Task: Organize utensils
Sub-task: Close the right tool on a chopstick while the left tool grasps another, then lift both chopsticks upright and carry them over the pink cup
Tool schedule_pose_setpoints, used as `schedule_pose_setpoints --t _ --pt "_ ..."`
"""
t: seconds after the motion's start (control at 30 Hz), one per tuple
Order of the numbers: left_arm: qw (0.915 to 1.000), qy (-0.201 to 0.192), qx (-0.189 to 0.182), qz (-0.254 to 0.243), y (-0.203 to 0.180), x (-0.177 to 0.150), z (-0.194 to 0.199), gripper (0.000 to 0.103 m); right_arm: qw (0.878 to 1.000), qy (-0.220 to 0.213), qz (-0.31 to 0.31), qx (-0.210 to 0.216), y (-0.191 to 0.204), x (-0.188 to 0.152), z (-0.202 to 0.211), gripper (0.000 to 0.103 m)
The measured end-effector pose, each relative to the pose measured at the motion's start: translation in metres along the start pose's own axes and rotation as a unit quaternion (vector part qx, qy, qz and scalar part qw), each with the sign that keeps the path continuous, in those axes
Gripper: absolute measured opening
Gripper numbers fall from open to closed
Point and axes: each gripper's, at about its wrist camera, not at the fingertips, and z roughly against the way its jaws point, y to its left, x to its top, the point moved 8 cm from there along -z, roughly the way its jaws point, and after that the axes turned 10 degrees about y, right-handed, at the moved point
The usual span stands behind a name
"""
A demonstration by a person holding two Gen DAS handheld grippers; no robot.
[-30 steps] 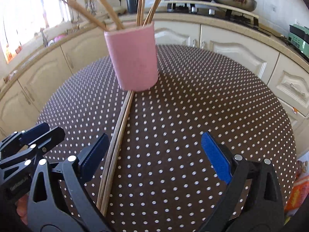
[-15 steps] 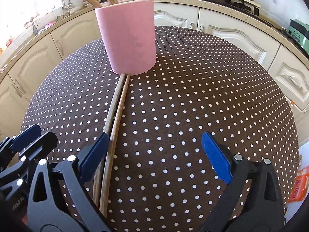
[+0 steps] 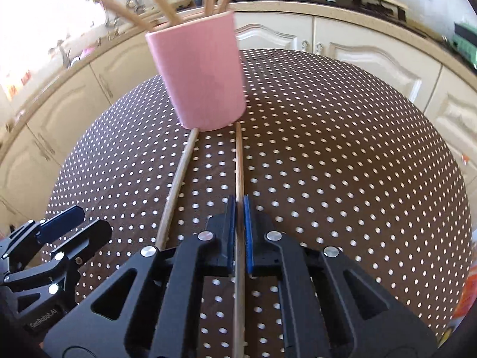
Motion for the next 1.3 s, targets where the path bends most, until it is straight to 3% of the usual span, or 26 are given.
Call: schedule_pose_setpoints --t 0.53,0.57,0.63,0.67,0.7,0.73,0.83,1.0,1.3 --pt "0.9984 0.04 0.016 -0.038 -0.045 0.016 -0.036 0.059 0.998 -0.01 -0.057 0.019 -0.056 -0.03 0.022 0.006" --pt "0.9985 0.029 0.022 -0.041 -0.046 0.018 -0.036 0.059 0.998 -0.01 -0.057 0.021 -0.058 -0.031 0.024 0.006" --pt "0.9978 0.025 0.035 -0.05 -0.047 0.019 -0.04 0.051 0.998 -0.01 -0.057 0.022 -0.058 -0.029 0.025 0.006" --pt "0.9969 0.02 0.058 -0.05 -0.045 0.02 -0.041 0.034 0.998 -0.01 -0.057 0.022 -0.059 -0.029 0.025 0.006" --pt "0.9953 0.019 0.083 -0.047 -0.042 0.021 -0.041 0.01 0.998 -0.01 -0.057 0.022 -0.059 -0.029 0.024 0.006" --pt "0.9948 0.018 0.089 -0.046 -0.041 0.022 -0.041 0.008 0.998 -0.01 -0.058 0.022 -0.06 -0.03 0.025 0.006" --pt "0.9978 0.023 0.055 -0.027 -0.037 0.023 -0.04 0.007 0.997 -0.018 -0.068 0.029 -0.059 -0.029 0.027 0.006" --pt "0.9977 0.018 0.066 -0.001 -0.022 0.025 -0.036 0.007 0.996 -0.042 -0.067 0.038 -0.052 -0.019 0.041 0.006" --pt "0.9989 -0.036 0.022 0.018 -0.015 0.023 -0.002 0.007 0.992 -0.103 -0.062 0.048 -0.055 -0.008 0.08 0.006"
